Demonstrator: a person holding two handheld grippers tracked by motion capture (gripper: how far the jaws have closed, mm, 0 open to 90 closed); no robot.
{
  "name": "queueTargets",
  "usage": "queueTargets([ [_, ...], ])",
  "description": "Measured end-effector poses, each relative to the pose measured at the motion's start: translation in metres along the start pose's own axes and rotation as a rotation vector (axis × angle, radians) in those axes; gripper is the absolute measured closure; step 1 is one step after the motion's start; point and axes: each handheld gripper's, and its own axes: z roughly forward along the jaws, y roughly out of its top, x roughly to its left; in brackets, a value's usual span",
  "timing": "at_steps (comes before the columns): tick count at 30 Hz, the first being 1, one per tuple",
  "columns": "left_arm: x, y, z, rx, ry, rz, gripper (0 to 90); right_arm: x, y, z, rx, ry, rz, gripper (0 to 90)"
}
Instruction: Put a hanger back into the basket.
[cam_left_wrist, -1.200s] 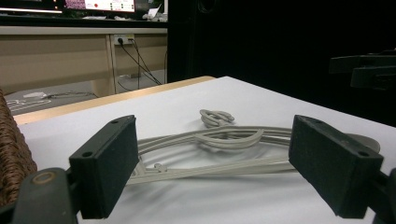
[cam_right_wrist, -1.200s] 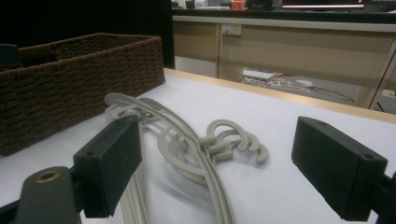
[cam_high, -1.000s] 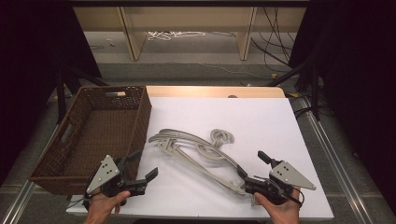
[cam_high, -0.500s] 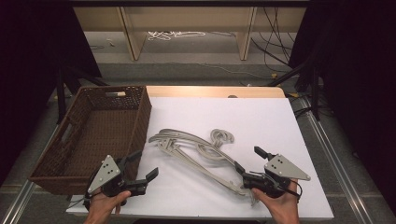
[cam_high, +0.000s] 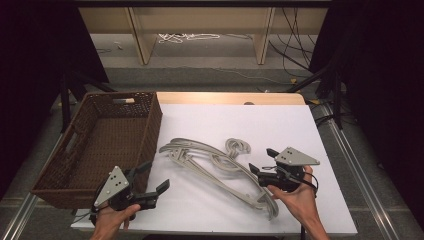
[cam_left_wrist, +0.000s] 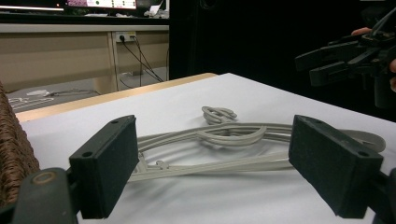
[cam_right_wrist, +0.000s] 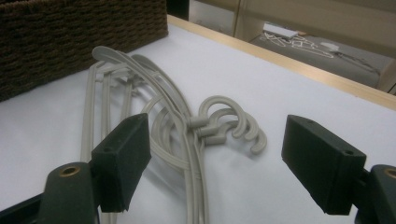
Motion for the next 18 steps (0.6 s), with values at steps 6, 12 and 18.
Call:
queueTargets([
  [6,0.0,-0.001,0.001,0.003,0.002,-0.004,15.3,-0.003,0.005,0.014,0.088,0.024,-0.012,25.6],
  [12,0.0,-0.001,0.001,0.005,-0.001,0.003,15.4,-0.003,0.007,0.031,0.192,0.047,-0.028,26.2],
  [18,-0.001,-0.001,0.003,0.014,-0.007,0.008,15.4,-0.002,0.007,0.046,0.275,0.053,-0.067,29.3],
])
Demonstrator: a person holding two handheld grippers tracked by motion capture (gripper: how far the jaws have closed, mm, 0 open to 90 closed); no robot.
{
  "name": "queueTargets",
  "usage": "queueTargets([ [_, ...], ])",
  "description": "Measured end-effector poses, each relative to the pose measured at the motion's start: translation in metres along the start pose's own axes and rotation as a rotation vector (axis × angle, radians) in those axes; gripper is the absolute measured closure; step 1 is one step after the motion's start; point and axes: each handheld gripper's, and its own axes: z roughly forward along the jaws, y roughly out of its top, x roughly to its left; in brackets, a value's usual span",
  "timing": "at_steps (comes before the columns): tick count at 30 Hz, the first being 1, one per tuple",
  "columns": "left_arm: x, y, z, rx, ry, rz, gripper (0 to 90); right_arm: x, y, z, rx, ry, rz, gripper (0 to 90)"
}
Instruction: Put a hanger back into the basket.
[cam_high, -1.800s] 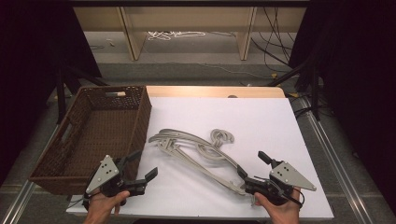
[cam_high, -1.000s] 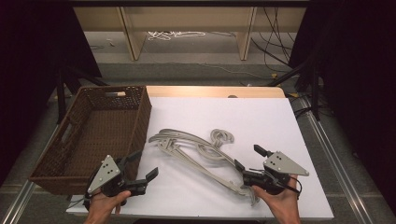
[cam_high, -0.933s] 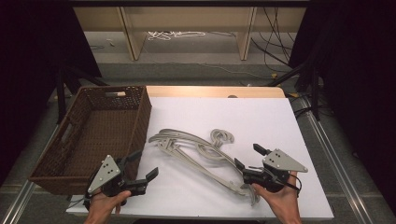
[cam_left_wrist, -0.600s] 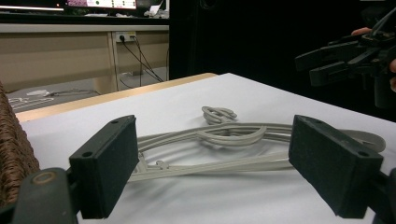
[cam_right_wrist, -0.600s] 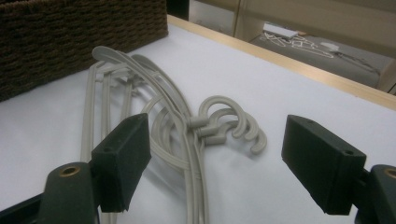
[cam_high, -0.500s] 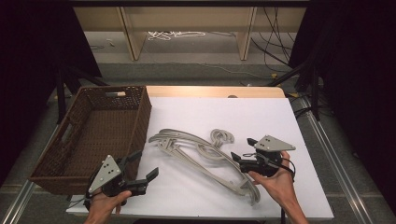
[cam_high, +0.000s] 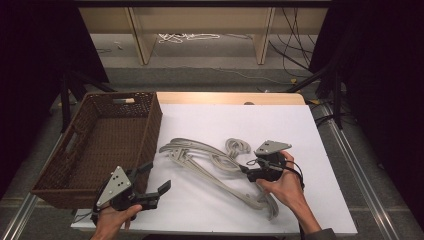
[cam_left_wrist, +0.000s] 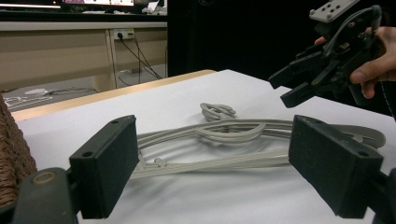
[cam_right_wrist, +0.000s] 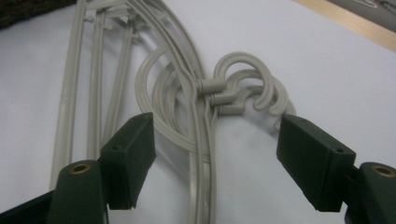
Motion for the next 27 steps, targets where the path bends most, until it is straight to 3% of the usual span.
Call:
queueTargets([
  [10,-0.002,-0.001,0.002,0.012,-0.01,0.004,15.4,-0.002,-0.002,0.016,0.112,-0.004,-0.025,38.2],
  [12,-0.002,-0.001,0.003,0.011,-0.015,0.008,15.4,-0.003,-0.002,0.02,0.149,0.01,-0.056,41.1],
  [15,-0.003,-0.001,0.003,0.021,-0.009,-0.004,15.4,0.0,-0.003,0.026,0.17,-0.001,-0.066,45.8],
  [18,-0.003,-0.001,0.003,0.026,-0.015,0.01,15.4,0.001,-0.004,0.033,0.184,-0.01,-0.108,48.6],
  [25,-0.003,-0.002,0.003,0.033,-0.018,0.003,15.4,0.004,-0.003,0.042,0.246,0.006,-0.131,58.1],
  [27,-0.003,-0.001,0.003,0.032,-0.019,0.009,15.5,0.005,-0.003,0.043,0.261,0.004,-0.11,62.0],
])
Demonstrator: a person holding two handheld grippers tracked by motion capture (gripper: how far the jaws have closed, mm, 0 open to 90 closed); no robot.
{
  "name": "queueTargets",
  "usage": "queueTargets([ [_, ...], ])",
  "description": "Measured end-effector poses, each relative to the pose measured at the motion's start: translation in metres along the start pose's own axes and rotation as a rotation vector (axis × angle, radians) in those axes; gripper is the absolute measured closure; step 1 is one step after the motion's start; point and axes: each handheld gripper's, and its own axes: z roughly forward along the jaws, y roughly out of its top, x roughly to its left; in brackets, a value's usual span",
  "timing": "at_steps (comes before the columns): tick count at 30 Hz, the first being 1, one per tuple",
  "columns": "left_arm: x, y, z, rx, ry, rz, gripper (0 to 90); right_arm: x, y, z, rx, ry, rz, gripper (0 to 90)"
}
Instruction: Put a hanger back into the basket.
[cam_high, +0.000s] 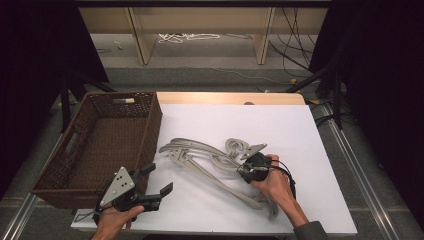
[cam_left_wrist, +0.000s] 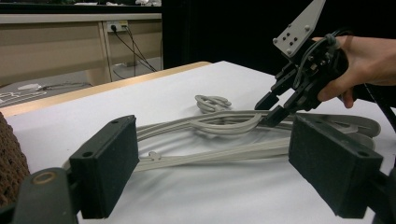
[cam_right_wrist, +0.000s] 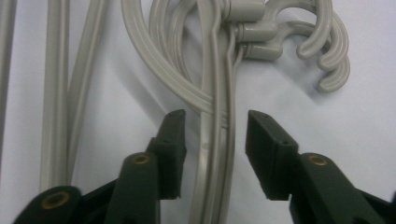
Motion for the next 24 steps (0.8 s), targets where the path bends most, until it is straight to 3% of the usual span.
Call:
queueTargets([
  [6,0.0,0.0,0.0,0.006,-0.001,-0.001,15.5,-0.003,0.0,0.003,-0.006,0.01,-0.005,69.7],
  [8,0.0,0.0,0.0,0.009,-0.003,0.004,15.5,-0.003,0.0,0.003,0.012,0.018,0.014,70.5],
  [19,0.0,0.001,-0.001,0.005,-0.004,0.003,15.5,-0.003,0.001,-0.002,-0.009,-0.032,0.009,79.4],
  [22,0.0,0.001,-0.001,-0.006,-0.008,0.0,15.6,-0.005,0.004,-0.006,-0.037,-0.026,-0.003,80.9],
  [24,0.0,0.001,-0.001,0.002,-0.006,0.002,15.6,-0.003,0.004,-0.009,-0.023,-0.027,-0.004,81.2],
])
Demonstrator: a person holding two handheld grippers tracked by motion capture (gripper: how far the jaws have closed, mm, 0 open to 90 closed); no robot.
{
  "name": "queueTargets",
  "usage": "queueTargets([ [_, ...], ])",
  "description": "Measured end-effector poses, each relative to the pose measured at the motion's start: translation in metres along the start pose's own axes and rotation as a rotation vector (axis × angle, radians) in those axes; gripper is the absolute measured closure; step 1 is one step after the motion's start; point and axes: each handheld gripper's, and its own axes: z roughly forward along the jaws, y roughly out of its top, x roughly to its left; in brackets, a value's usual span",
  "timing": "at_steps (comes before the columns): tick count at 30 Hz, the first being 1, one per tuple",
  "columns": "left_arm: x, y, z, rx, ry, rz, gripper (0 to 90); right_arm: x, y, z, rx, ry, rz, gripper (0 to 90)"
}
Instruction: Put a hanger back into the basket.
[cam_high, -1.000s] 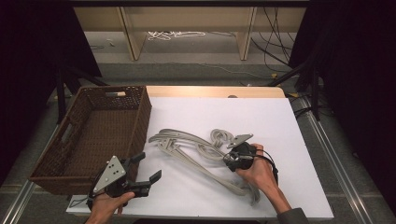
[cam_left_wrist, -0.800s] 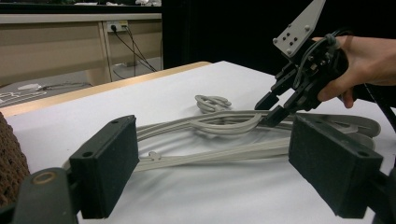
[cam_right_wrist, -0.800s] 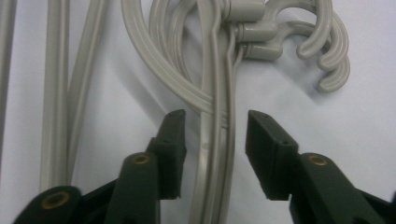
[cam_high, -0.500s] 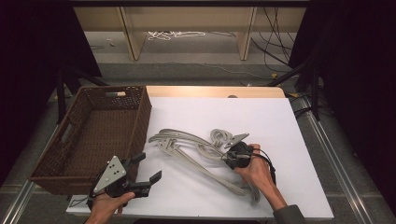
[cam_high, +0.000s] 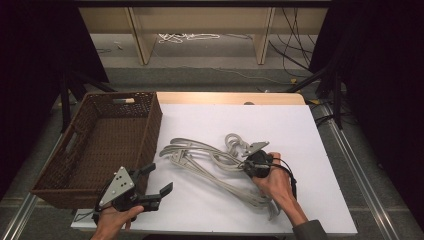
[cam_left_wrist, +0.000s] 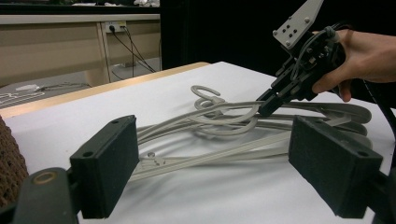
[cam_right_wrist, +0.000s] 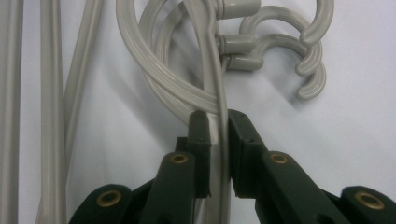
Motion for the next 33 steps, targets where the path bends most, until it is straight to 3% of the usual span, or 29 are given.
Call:
queueTargets([
  [1,0.0,0.0,0.0,0.005,0.0,0.002,15.6,0.001,0.0,0.001,-0.018,-0.017,0.005,81.2],
  [5,0.0,0.0,0.0,-0.008,-0.004,-0.003,15.6,0.001,0.002,-0.001,-0.039,-0.011,-0.026,81.5],
  [6,0.0,0.0,0.0,0.002,0.0,0.001,15.6,0.0,0.003,-0.004,-0.019,0.004,-0.033,81.5],
  [10,0.0,0.001,0.0,-0.004,0.002,-0.005,15.6,0.003,0.005,-0.012,-0.08,-0.004,-0.039,81.5],
  [13,0.0,0.0,-0.001,-0.002,0.004,-0.001,15.6,0.003,0.007,-0.018,-0.091,-0.005,-0.084,81.6],
  [17,-0.001,0.001,0.0,-0.005,0.003,-0.007,15.6,0.006,0.006,-0.029,-0.116,-0.02,-0.107,81.7],
  [21,-0.001,0.002,0.0,-0.01,0.018,0.016,15.7,0.006,0.004,-0.04,-0.14,-0.026,-0.121,81.7],
  [23,-0.001,0.003,0.004,-0.022,0.017,0.028,15.8,0.005,0.002,-0.044,-0.148,-0.025,-0.132,81.7],
  [26,-0.004,0.006,0.01,0.002,0.021,0.009,15.8,0.006,-0.001,-0.05,-0.158,-0.032,-0.153,81.7],
  [33,-0.012,0.014,0.03,0.036,0.009,0.045,16.4,0.01,-0.005,-0.058,-0.17,-0.012,-0.184,81.7],
])
